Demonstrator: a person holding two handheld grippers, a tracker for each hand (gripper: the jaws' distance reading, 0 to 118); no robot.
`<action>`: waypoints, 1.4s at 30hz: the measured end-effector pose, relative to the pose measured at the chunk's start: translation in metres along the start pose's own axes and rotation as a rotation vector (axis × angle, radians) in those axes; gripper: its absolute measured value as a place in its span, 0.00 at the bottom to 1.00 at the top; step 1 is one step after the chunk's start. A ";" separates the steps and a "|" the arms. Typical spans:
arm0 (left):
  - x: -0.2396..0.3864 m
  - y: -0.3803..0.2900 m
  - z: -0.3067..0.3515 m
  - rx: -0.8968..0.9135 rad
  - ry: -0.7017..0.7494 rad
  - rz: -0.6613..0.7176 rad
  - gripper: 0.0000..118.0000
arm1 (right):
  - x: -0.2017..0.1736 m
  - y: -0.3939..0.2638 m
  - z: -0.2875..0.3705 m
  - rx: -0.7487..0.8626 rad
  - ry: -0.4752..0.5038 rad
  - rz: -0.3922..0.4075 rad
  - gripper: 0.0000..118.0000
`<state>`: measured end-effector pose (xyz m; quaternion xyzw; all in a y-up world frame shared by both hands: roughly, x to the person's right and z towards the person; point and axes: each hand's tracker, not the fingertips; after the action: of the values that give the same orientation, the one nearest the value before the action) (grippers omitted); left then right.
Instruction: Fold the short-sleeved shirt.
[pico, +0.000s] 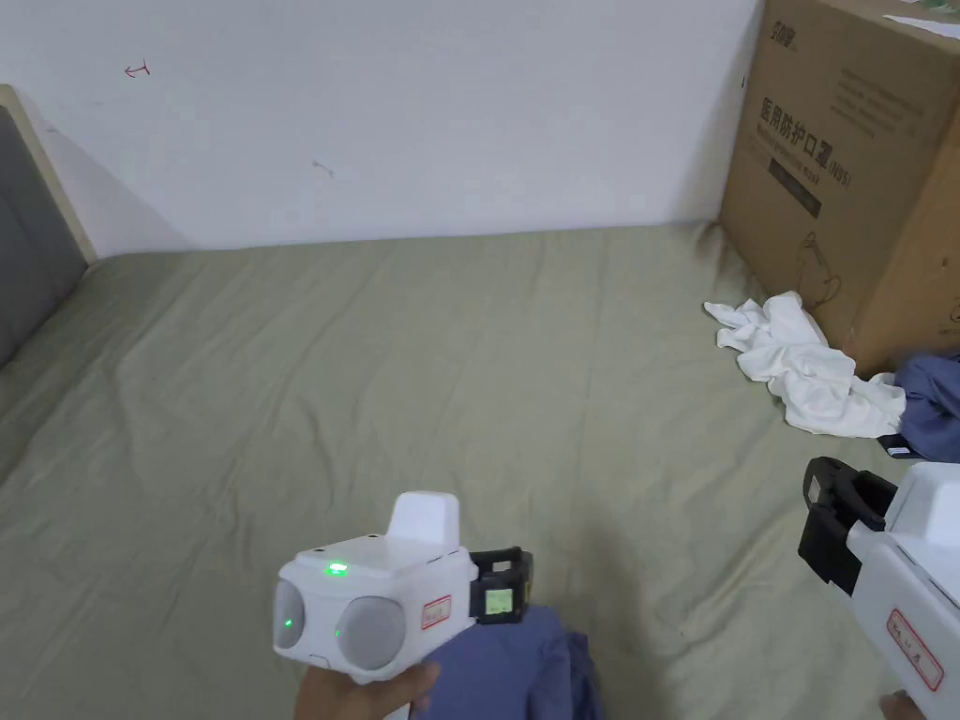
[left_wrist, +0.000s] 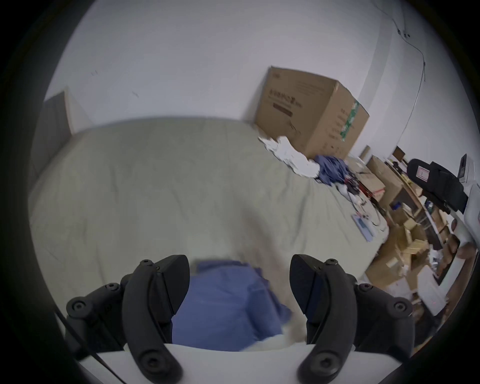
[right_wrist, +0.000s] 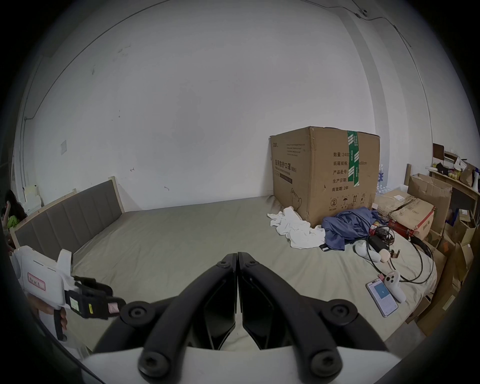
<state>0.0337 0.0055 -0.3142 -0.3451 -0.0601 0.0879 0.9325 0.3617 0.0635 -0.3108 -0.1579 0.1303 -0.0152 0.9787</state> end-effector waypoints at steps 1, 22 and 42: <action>-0.006 -0.003 0.000 0.022 0.023 0.004 0.70 | -0.001 0.000 0.000 0.000 0.002 0.000 0.01; 0.015 -0.130 -0.089 -0.079 -0.004 -0.131 0.00 | 0.006 -0.001 0.003 -0.033 -0.019 0.016 0.01; 0.061 -0.107 -0.055 0.091 -0.117 -0.143 0.00 | 0.008 0.005 0.013 -0.022 -0.031 0.022 0.01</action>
<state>0.1157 -0.0965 -0.2821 -0.2914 -0.1351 0.0435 0.9460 0.3724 0.0718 -0.3025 -0.1675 0.1168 -0.0006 0.9789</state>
